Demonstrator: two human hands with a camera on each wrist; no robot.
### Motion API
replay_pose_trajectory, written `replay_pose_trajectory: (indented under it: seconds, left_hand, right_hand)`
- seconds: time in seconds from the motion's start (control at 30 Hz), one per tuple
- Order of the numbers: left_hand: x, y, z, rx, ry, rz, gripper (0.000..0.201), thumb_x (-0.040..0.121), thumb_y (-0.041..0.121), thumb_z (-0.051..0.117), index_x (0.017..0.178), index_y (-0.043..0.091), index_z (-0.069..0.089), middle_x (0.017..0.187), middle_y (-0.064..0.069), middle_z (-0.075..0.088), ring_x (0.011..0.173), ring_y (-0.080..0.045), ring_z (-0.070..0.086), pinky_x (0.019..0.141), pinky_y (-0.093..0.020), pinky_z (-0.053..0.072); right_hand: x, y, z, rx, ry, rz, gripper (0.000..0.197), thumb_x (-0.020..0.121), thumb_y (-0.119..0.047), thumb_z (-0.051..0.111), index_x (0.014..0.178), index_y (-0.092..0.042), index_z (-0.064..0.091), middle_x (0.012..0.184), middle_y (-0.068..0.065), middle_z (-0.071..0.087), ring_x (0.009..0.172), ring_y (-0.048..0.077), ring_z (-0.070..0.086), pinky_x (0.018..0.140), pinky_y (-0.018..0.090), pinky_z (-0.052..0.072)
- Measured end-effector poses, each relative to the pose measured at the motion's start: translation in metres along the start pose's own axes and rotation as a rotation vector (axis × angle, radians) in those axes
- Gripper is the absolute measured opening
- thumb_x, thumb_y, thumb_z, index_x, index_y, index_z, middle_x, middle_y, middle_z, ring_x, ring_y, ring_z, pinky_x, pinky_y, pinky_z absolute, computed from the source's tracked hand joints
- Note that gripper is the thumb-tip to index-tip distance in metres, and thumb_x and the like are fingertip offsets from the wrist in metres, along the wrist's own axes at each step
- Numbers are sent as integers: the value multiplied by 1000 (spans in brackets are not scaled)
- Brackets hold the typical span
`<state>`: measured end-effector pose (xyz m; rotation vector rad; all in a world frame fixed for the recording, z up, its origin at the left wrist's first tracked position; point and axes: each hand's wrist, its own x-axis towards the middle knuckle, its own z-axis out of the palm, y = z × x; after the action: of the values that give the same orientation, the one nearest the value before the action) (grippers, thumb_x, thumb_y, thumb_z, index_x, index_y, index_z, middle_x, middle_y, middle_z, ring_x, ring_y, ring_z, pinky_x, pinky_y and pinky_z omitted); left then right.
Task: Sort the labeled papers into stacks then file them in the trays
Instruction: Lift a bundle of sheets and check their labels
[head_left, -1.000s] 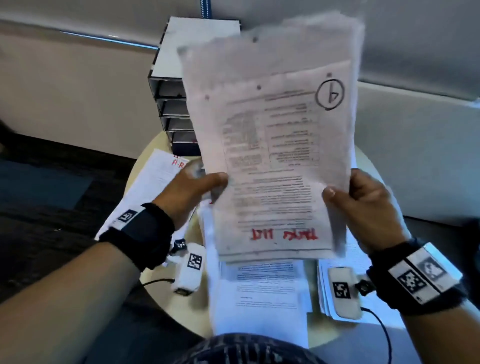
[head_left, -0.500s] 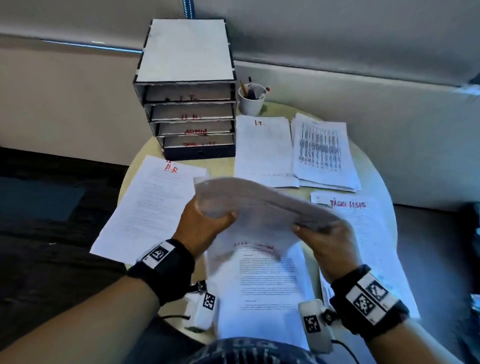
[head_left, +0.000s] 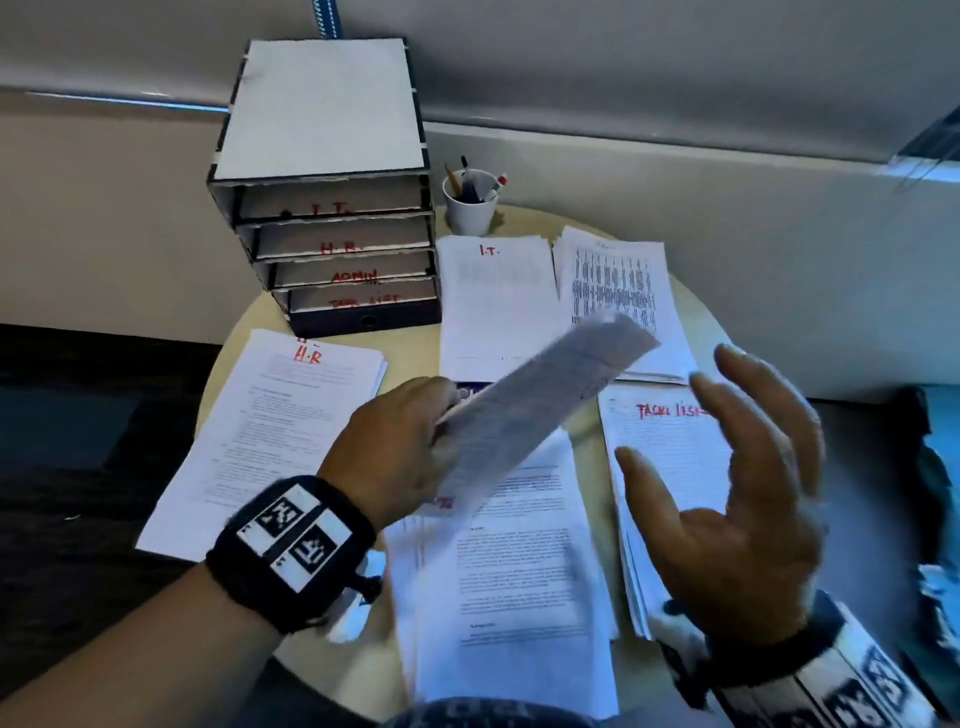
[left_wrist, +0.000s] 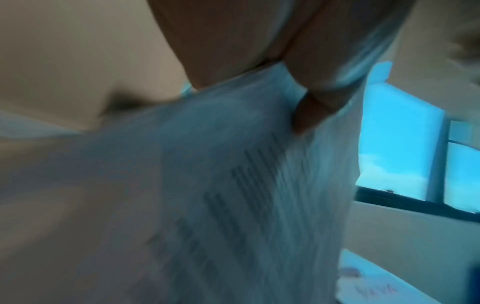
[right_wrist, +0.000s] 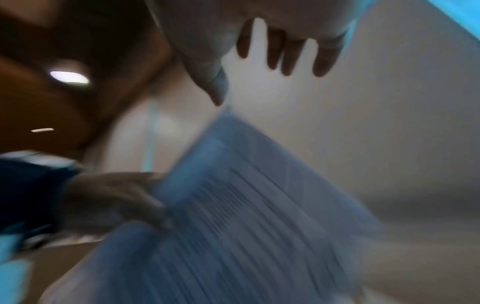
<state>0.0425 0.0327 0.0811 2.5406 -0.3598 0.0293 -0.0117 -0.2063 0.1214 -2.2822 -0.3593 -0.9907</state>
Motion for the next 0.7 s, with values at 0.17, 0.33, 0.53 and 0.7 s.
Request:
replay_pose_trajectory:
  seconds: [0.17, 0.33, 0.53, 0.7]
  left_hand:
    - [23, 79, -17, 345, -152, 476, 23, 74, 10, 45, 89, 25, 54, 78, 1, 59, 69, -27, 59, 54, -35, 45]
    - [45, 85, -3, 314, 35, 521, 15, 71, 12, 61, 79, 23, 54, 76, -1, 59, 69, -29, 59, 61, -33, 33]
    - [45, -7, 27, -40, 180, -337, 35, 83, 22, 67, 118, 20, 59, 119, -5, 55, 106, -26, 57, 92, -38, 48]
    - [5, -50, 109, 41, -499, -564, 53, 90, 44, 65, 133, 17, 50, 130, -9, 55, 108, -25, 55, 86, -30, 45]
  right_hand:
    - [14, -2, -9, -360, -557, -131, 44, 78, -27, 67, 121, -23, 55, 97, -1, 70, 101, 26, 67, 104, 56, 38]
    - [21, 54, -34, -352, -660, 167, 20, 87, -28, 63, 70, -21, 57, 63, -3, 58, 62, 25, 59, 59, 33, 44]
    - [-24, 196, -81, 170, -403, 1108, 6, 86, -17, 70, 92, -18, 71, 84, 10, 74, 67, 23, 68, 64, 35, 56]
    - [-97, 248, -72, 257, -297, 1502, 47, 73, -42, 80, 104, -10, 67, 86, 14, 75, 60, 23, 66, 62, 37, 56]
